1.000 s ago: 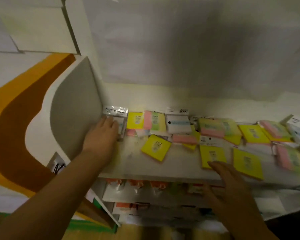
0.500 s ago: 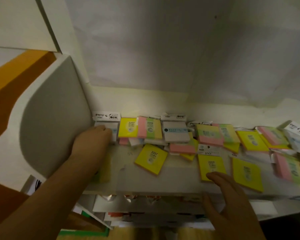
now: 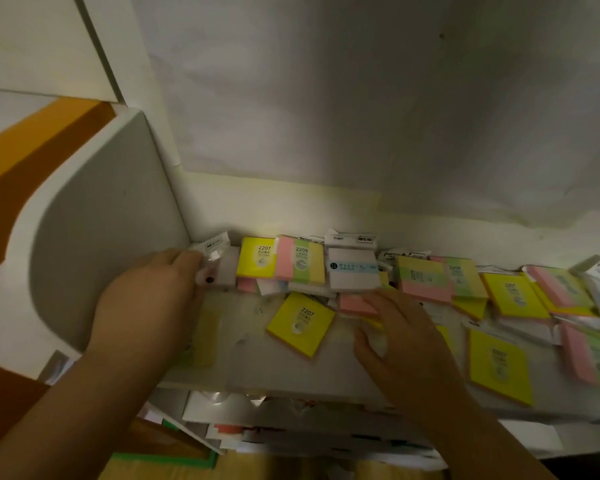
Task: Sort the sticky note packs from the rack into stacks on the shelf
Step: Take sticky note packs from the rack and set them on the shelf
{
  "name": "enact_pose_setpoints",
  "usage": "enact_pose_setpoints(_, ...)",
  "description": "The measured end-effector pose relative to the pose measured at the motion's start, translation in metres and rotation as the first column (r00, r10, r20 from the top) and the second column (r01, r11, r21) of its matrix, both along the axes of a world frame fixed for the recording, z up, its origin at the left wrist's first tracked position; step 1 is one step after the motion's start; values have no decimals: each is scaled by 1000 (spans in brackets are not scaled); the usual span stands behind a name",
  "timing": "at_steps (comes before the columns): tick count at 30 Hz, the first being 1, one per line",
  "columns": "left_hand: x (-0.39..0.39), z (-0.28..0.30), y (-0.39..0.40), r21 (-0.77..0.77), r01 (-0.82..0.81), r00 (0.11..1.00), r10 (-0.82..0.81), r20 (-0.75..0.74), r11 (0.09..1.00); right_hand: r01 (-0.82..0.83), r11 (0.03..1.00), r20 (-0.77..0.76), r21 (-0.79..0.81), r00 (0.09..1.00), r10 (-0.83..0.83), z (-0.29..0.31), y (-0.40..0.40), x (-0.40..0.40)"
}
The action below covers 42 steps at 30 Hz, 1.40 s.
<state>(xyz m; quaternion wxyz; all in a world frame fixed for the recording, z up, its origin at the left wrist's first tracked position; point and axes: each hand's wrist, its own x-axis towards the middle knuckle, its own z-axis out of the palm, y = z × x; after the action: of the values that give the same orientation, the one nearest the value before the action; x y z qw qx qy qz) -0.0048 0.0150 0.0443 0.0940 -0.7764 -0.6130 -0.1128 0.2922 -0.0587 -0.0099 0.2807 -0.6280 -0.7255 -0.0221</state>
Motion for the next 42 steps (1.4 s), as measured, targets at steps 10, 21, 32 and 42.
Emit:
enact_pose_setpoints(10, -18, 5, -52, 114, 129, 982, -143, 126, 985, -154, 930, 247, -335, 938, 244, 16, 104, -63)
enact_pose_setpoints(21, -31, -17, -64, 217, 306, 930, -340, 141, 927, -113, 965, 189, -235, 969, 160, -1, 91, -70)
enact_pose_setpoints(32, -34, -3, -103, 362, 339, 907, -404, 120, 869, -121, 963, 29, 242, 993, 118, 59, 26, -67)
enact_pose_setpoints(42, -48, 22, -211, 378, 240, 942, -308, 132, 894, -162, 932, -163, 323, 961, 224, 70, -98, -65)
